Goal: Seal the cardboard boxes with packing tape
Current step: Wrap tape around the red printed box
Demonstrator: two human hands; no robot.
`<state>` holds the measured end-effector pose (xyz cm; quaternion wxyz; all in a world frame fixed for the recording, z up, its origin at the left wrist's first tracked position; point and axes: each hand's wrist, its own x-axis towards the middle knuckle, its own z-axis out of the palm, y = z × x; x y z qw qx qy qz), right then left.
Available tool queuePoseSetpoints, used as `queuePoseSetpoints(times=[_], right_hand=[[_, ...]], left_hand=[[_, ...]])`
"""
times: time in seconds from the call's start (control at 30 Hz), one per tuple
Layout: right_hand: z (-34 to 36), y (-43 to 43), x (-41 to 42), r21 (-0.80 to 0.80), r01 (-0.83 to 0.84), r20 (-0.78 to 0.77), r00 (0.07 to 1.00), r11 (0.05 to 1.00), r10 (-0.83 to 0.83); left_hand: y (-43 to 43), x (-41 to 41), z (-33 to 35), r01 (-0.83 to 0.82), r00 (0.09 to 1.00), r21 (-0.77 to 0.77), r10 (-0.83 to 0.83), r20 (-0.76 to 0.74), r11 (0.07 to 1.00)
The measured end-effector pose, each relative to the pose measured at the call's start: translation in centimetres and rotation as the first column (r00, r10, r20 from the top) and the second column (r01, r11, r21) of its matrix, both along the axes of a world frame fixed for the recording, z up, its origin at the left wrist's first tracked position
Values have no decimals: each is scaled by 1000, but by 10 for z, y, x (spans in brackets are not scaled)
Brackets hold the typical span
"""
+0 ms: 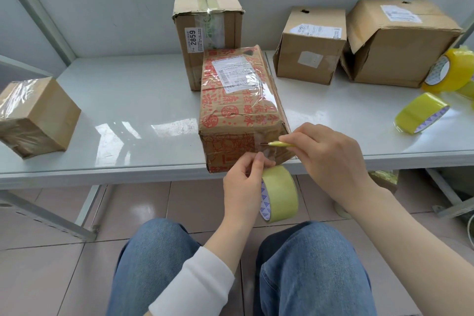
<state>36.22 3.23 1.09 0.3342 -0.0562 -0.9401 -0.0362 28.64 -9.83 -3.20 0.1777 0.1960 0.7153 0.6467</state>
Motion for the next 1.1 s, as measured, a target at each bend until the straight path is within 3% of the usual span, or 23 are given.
queuePoseSetpoints(times=[0.27,0.4,0.53,0.63,0.83,0.93,0.97,1.03,1.1], right_hand=[[-10,19,27,-56,112,55,993,992,-109],[-3,14,30,-276,93,-20,995,957,-103],[13,7,3,-441,10,-71,996,897,-46],[18,5,-21,-455,-32,-80,997,890,-5],[3,7,-42,-367,-23,-103,995,930,-16],[-9,14,-34,-368,-11,-66,998,930,-14],[-13,16,-31,-451,-16,-81,996,893,-24],[-19,25,-24,-707,17,-113,984,707,-137],[-37,50,-19,-844,210,30,937,494,-347]], left_hand=[[-6,-5,1,8,1000,-27,-9,-18,1000],[-7,-6,-3,53,998,-49,-54,-14,997],[-16,4,-23,133,990,-226,-137,-5,965],[-26,6,-28,80,997,-154,-77,26,985],[-40,-13,0,109,986,15,-106,-126,994],[-42,-26,30,92,989,133,-75,-130,987],[-41,-30,40,99,989,171,-77,-129,980],[-38,-38,63,127,986,221,-99,-134,967],[-31,-47,83,154,982,242,-122,-142,958]])
